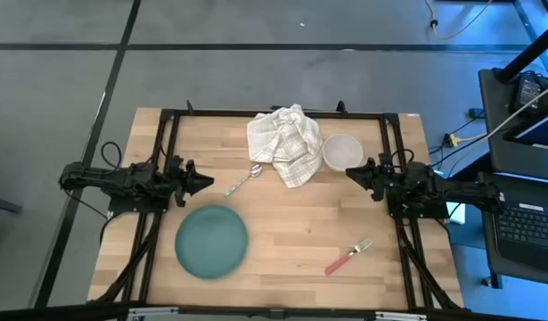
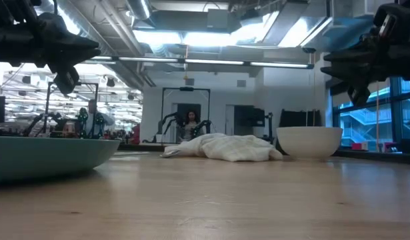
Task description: Set table place
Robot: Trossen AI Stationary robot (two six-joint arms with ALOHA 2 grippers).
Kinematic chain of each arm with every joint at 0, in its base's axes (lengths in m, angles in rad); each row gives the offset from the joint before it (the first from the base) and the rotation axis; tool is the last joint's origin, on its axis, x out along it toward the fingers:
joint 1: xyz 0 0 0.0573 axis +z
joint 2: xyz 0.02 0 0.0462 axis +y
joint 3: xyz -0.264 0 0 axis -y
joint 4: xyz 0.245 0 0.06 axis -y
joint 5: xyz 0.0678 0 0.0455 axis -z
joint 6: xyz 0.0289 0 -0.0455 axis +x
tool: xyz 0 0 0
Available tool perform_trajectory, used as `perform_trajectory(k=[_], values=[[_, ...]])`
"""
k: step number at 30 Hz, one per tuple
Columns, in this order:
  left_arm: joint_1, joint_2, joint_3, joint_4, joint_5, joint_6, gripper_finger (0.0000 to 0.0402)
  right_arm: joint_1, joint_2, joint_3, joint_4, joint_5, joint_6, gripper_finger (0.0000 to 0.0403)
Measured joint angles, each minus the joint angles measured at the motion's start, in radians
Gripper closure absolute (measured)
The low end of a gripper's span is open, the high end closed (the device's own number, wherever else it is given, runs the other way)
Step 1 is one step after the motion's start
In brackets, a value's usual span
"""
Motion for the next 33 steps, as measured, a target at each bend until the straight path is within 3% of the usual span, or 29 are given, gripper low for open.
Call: perform_trajectory(k=[18,24,27,33], values=[[0.0,0.0,0.0,0.0,0.0,0.0,0.0353,0.0,0.0,0.0,0.0,0.001,0.0,0.0292],[0.0,0.0,0.0,0.0,0.0,0.0,0.0353,0.0,0.0,0.0,0.041,0.052,0.007,0.0292],[0.0,0.0,0.0,0.0,-0.005,0.007,0.0353,0.0,0.0,0.0,0.05,0.048,0.065,0.0292],[0.0,0.0,0.0,0.011,-0.062,0.104,0.0353,0.0,0.0,0.0,0.051,0.016,0.347,0.0292]])
